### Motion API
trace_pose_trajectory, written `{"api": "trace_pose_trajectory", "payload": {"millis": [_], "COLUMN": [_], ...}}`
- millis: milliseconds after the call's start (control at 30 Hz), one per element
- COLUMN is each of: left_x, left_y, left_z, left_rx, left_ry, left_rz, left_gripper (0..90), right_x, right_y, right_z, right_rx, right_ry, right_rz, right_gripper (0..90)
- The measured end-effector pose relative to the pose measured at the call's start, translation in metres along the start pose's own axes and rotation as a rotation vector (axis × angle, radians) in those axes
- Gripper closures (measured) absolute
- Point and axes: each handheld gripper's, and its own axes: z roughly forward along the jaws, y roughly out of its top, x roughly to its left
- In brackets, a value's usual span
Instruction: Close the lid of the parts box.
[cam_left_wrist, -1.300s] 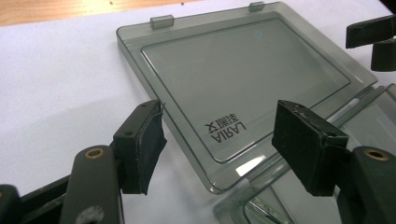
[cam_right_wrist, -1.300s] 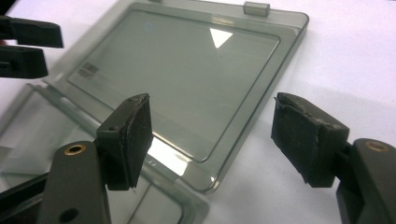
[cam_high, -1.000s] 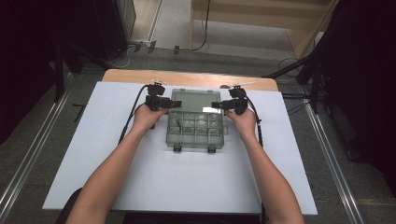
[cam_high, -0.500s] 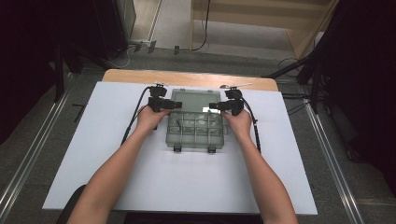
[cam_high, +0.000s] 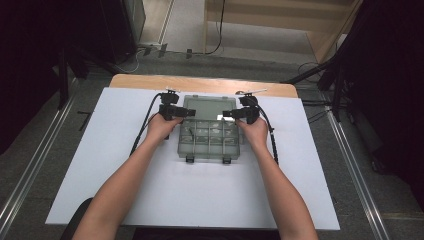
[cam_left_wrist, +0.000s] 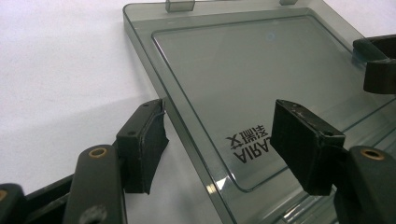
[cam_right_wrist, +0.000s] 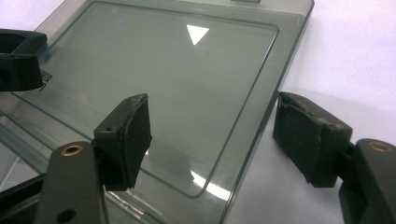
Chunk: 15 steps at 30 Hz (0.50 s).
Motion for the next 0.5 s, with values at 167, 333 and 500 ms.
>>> {"api": "trace_pose_trajectory", "payload": {"millis": [167,333,500], "left_x": [0.0003,0.0021,0.0019], "left_y": [0.0002,0.0003,0.0002], "left_z": [-0.0011,-0.0026,-0.0035], "left_rx": [0.010,0.020,0.031], "left_ry": [-0.008,-0.024,-0.031], "left_rz": [-0.004,-0.016,-0.017], "left_gripper": [34.9,34.9,34.9], "right_x": [0.0004,-0.0009,-0.0011], "right_y": [-0.0006,-0.0025,-0.0028], "right_z": [-0.0022,-0.0049,-0.0070], "right_rx": [0.018,0.033,0.057], "right_ry": [0.008,0.020,0.051], "right_rz": [0.008,0.000,0.015], "right_gripper": [30.3,32.7,33.8]}}
